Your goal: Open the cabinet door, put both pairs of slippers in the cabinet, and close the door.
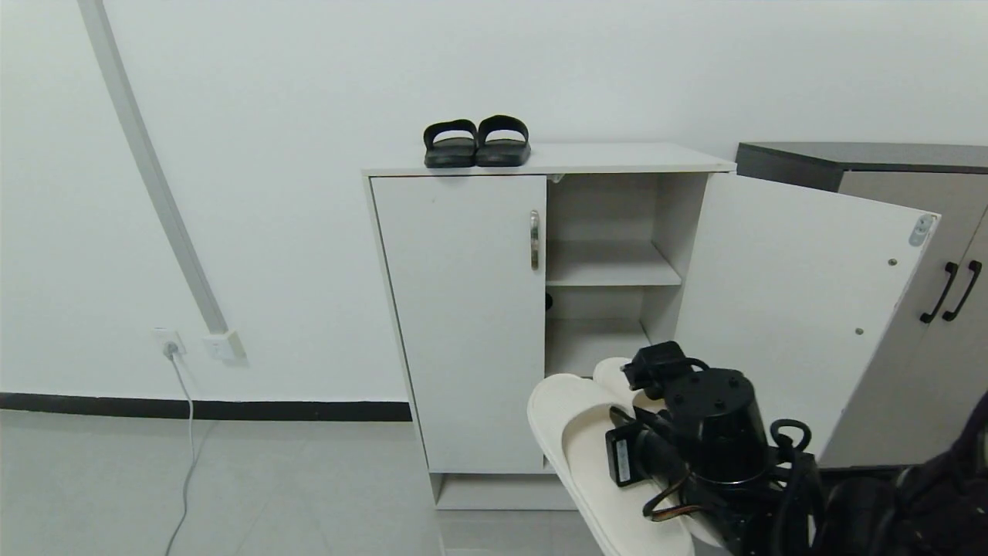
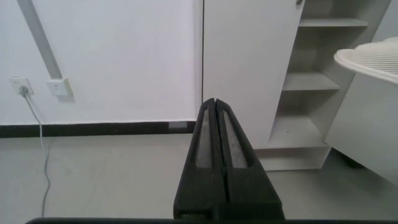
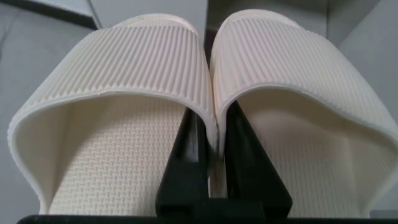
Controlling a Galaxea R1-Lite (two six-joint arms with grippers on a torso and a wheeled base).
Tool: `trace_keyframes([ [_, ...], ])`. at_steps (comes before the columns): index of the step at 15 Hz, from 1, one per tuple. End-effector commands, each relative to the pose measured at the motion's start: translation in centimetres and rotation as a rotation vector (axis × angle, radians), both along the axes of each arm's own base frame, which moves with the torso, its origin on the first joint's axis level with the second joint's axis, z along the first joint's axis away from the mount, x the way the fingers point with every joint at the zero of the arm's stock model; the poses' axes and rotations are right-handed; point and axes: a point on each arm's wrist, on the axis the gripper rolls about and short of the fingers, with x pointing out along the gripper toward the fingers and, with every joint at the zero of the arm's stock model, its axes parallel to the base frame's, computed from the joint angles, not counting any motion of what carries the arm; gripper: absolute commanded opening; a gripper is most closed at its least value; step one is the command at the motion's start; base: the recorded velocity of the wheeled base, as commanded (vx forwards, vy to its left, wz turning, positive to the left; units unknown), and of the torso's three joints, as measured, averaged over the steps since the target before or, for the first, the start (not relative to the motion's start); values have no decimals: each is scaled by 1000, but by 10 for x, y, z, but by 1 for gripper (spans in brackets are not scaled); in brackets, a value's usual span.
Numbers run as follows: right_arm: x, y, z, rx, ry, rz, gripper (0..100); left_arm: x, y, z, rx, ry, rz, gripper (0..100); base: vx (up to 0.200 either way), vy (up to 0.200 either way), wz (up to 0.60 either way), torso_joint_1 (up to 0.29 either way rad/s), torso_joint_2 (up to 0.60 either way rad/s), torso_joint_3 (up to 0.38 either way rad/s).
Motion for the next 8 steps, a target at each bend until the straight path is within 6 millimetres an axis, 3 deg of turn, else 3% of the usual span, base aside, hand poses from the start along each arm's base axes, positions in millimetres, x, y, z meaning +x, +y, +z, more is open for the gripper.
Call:
trace_keyframes([
  [1,13,31,-24,-34,-8,-84,0,0,0,0,-1,3,0,0,0,0,0,0,0,0],
  [6,31,39,-37,-48,-36,-210,0,0,0,0,-1,3,0,0,0,0,0,0,0,0],
  [8,34,41,-41,-55,-36,-225,0,0,0,0,-3,3,0,0,0,-200,0,0,7,2],
])
